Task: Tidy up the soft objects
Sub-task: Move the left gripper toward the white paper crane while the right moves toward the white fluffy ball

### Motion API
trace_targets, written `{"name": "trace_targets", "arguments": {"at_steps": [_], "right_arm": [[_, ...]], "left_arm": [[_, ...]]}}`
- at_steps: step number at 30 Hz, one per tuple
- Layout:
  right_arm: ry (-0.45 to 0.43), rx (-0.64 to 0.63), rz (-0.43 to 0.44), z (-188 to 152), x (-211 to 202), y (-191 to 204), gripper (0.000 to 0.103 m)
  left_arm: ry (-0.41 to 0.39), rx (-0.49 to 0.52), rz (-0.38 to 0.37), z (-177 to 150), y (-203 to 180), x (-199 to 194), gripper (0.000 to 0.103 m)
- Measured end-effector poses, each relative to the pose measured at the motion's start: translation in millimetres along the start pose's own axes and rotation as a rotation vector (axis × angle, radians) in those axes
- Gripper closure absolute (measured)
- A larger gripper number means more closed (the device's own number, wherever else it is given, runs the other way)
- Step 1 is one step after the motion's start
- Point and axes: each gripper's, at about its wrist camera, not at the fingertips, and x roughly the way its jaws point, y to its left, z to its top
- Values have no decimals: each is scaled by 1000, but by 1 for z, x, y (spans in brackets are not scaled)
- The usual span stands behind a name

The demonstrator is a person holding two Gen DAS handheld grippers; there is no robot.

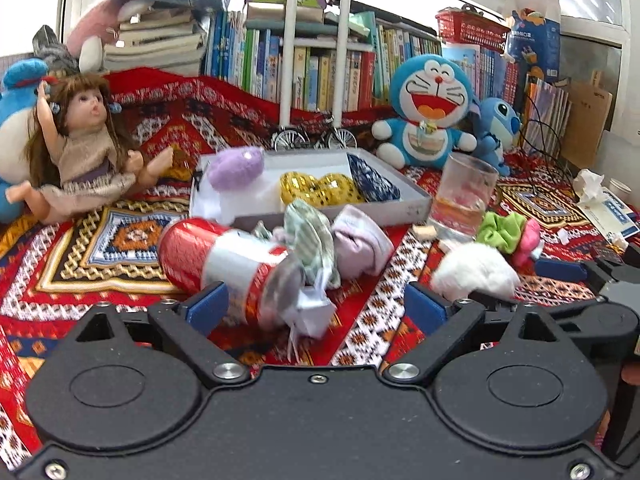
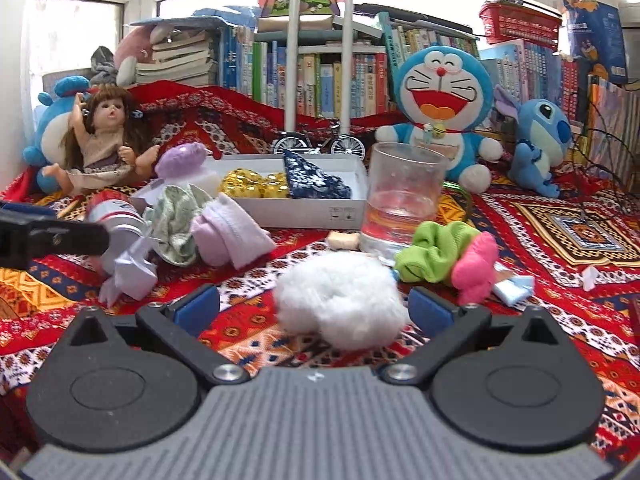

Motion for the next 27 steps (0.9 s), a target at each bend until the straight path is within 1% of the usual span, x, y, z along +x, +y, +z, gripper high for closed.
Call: {"name": "trace_targets", "arguments": {"at_steps": [4,5,8,11,14,21,27], "right_arm": [[6,17,-14,-3,1,-6,0],[8,18,-21,-4,1,-7,0],[13,22,-41,-9,2,-10,0],[19,33,-49,-12,3,-14,0],[19,49,-53,-14,4,-17,0],[9,104,-27,-15,5,-23,0],[4,115,-19,-16,8,-24,0]], "left_arm": [[29,-14,4,-7,-1,7,22],[34,-19,9,-7,0,9,24],[34,-31,30,-11,0,15,24],[47,-37,30,-13,-1,22,29],[55,-46,31,-14,-3,28,30],[53,-62,59,-16,-8,41,30],[52,-51,71,-19,-14,46,36]]}}
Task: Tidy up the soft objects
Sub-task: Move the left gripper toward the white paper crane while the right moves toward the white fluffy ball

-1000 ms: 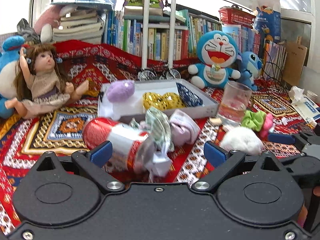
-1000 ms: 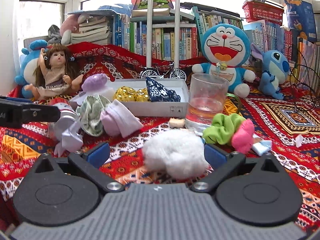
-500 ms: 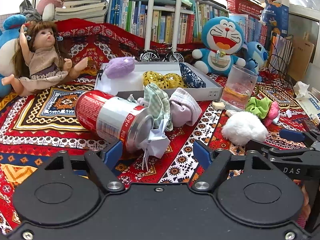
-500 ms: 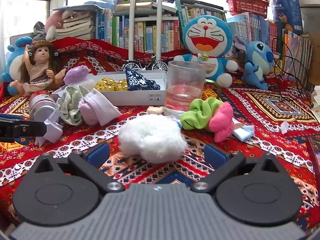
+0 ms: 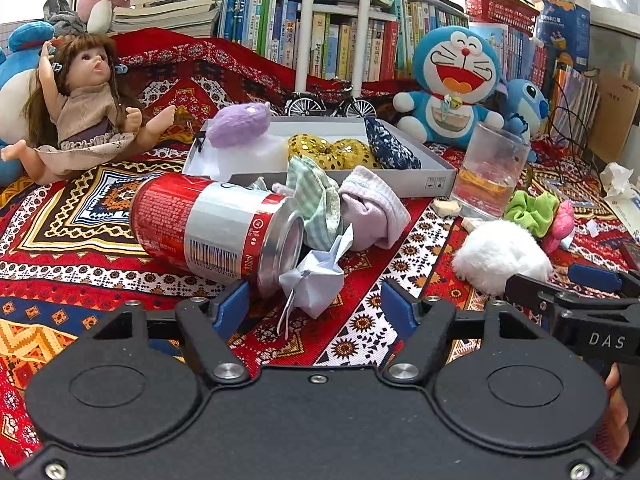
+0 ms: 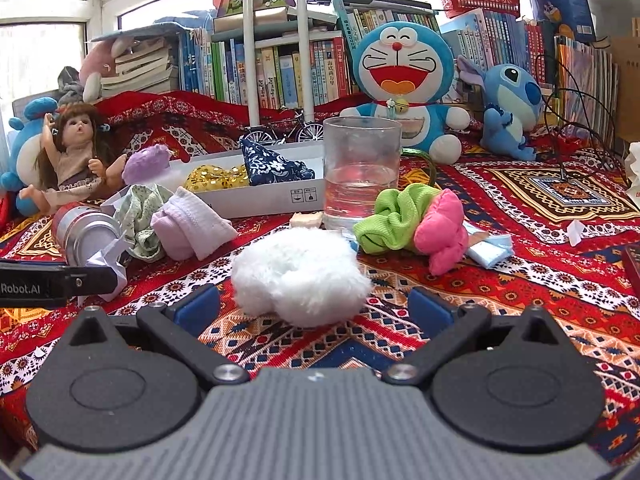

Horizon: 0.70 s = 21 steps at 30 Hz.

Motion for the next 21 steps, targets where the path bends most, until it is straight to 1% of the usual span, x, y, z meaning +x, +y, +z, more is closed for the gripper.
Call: {"name": "trace_targets", "arguments": {"at_steps": [2,4,5,7,12,13,14,16,21], "right_arm": [[1,6,2,0,2,0,1],[-4,10,3,0,3,1,1],[-7,12,4,0,4,1,2],[-11,11,6,0,5,2,2],[-15,7,6,-2,13,5,2],[-17,7,7,-2,14,5,2],[-18,8,9,-3,15,6,2],[-21,3,11,-4,17,7,3],[-30,-14,18,-4,17,10,3]], "left_arm": [[13,-4,1,-1,-1,2,45],[28,-16,-9,-3,-3,4,49],[32,-19,-17,-5,-4,4,49],[35,-11,-24,-7,-7,5,49],[2,0,1,-6,-13,5,48],[-9,2,6,-6,-15,5,46],[-16,7,7,-5,-16,5,41],[-20,17,5,-5,-17,7,37],[-20,25,8,-4,-19,13,40]]}}
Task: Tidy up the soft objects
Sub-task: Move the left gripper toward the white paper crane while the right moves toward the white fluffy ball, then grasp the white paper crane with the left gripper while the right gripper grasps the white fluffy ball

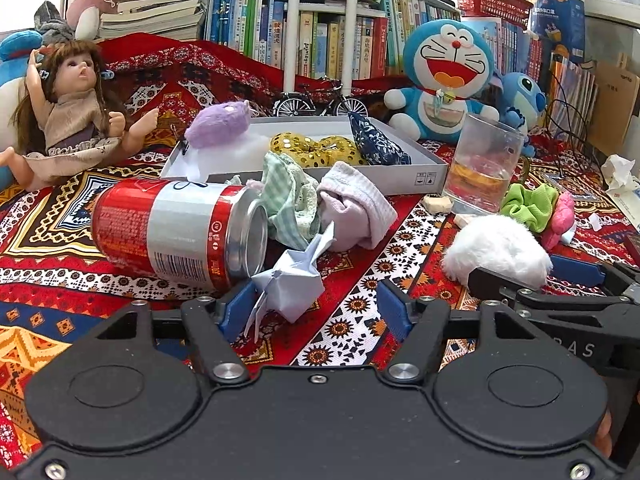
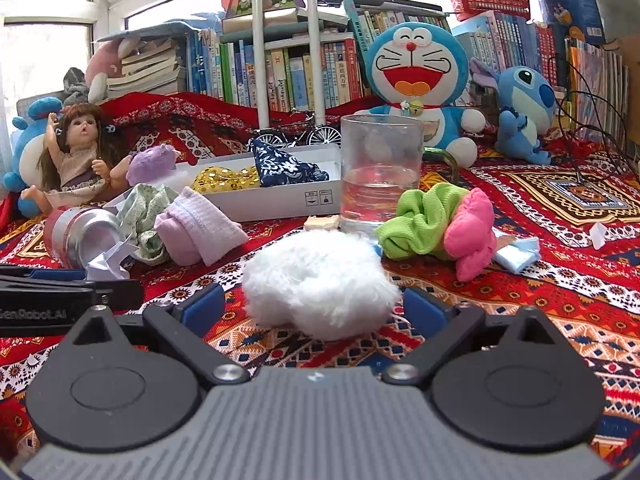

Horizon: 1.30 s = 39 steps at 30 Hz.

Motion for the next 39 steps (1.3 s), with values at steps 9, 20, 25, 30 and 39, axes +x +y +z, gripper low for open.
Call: {"name": "trace_targets", "arguments": {"at_steps": [9,20,25,30,39], "right_arm": [[10,26,10,0,2,-3,4],[10,8,6,0,3,0,5],[10,12,3,0,3,0,5],[13,15,0,0,4,-1,7],[13,25,-7,-1,4,-2,12]], "left_arm": [[5,-1,-7,0,-2,7,47],[7,10,-2,0,-7,11,52],[-9,25,7,2,-8,10,52],[2,32,13,4,-9,14,50],[18,20,6,5,-9,17,59]]}}
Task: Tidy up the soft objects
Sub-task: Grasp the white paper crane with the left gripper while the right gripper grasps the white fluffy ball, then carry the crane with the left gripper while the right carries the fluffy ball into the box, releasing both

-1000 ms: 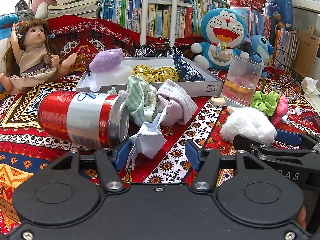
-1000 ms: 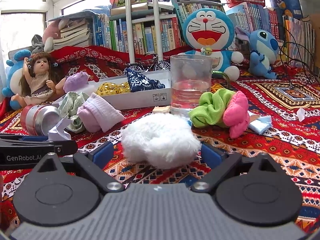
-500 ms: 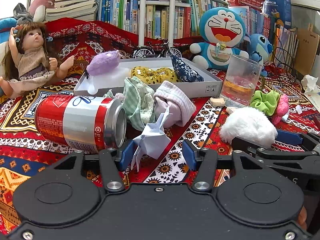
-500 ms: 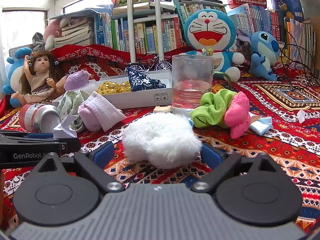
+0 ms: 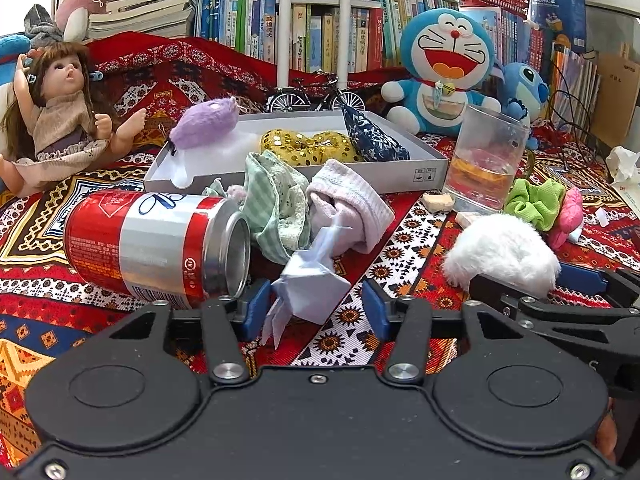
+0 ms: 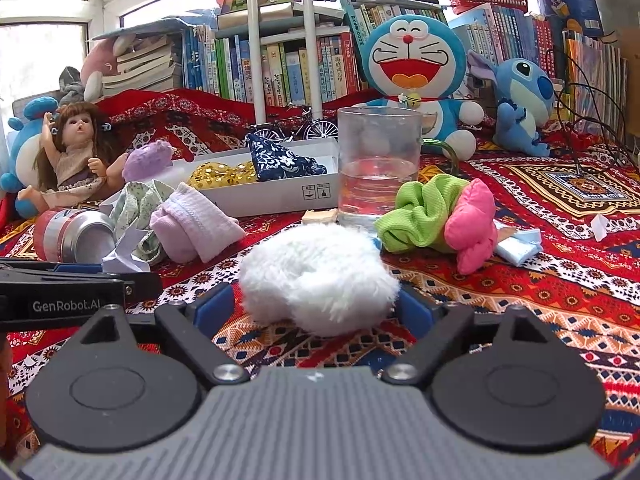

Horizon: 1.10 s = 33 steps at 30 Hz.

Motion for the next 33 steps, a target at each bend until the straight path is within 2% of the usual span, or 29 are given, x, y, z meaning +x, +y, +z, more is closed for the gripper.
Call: {"name": "trace_targets", "arguments": {"at_steps": [1,13,25,33], "right_arm": [[-1,2,-1,0,0,0,13],[-1,1,-6,-1,1,-1,26],[5,33,-7,3,-7,0,30],[-56,17,25,22,-27,9,30]], "left_arm": [[1,1,1,0,0,0,62],[-12,36,13,-4,-4,-8,63],[-31,48,5,-2,-2,-26,63],[-80,58,-20,13,0,-49,63]]}}
